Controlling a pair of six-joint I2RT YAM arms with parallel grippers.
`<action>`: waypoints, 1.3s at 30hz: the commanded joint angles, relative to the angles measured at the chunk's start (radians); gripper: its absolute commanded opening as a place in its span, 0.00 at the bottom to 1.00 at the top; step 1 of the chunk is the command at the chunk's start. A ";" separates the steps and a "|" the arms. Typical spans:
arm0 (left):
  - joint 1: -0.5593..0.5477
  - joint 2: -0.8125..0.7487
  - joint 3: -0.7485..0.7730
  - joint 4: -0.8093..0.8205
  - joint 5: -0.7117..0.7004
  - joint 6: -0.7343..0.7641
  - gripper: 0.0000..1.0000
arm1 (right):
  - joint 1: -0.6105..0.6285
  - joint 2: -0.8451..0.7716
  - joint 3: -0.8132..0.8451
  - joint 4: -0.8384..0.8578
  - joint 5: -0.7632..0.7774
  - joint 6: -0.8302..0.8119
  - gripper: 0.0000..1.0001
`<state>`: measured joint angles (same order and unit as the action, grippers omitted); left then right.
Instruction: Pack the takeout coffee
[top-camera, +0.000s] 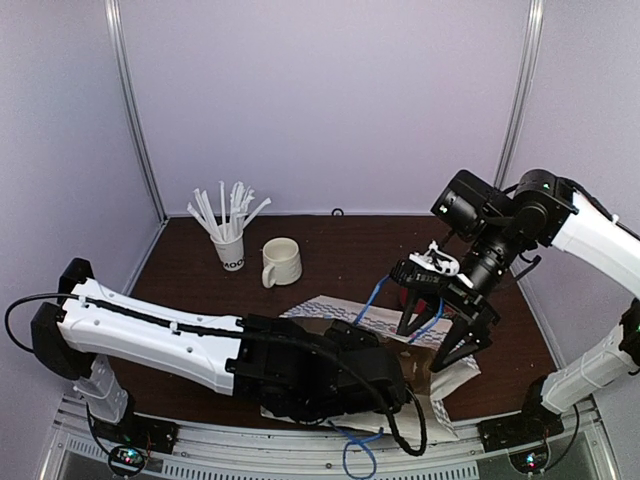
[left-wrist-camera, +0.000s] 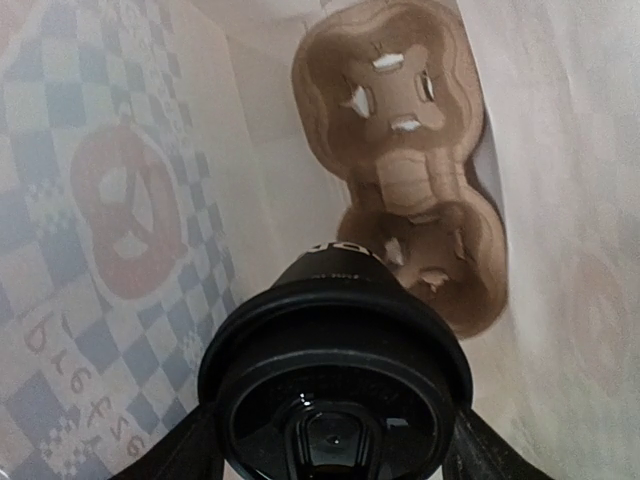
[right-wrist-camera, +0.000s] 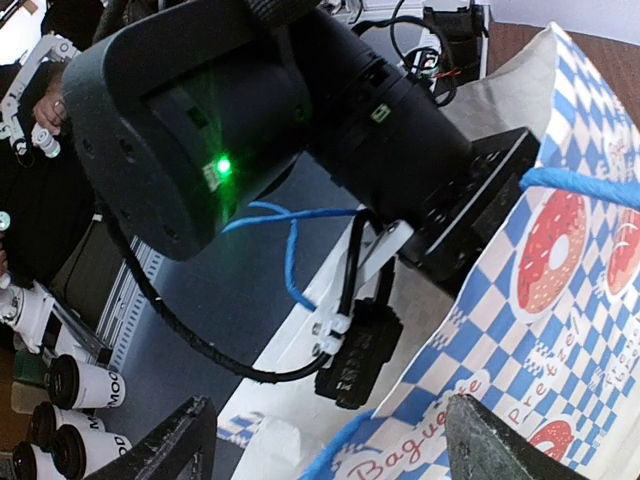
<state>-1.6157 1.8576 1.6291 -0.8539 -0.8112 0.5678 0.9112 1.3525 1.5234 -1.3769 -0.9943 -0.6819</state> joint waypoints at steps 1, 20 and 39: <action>-0.011 -0.009 0.025 -0.077 -0.077 -0.100 0.61 | 0.045 -0.039 -0.037 -0.048 0.039 -0.044 0.82; 0.032 -0.034 -0.066 0.107 0.052 -0.051 0.62 | -0.074 -0.086 0.076 -0.137 0.069 -0.111 0.87; 0.130 -0.082 -0.196 0.247 0.173 -0.006 0.61 | -0.547 0.095 0.128 -0.273 -0.205 -0.339 0.82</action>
<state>-1.5055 1.8076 1.4521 -0.6788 -0.6621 0.5404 0.4076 1.3979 1.6138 -1.5700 -1.0958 -0.9146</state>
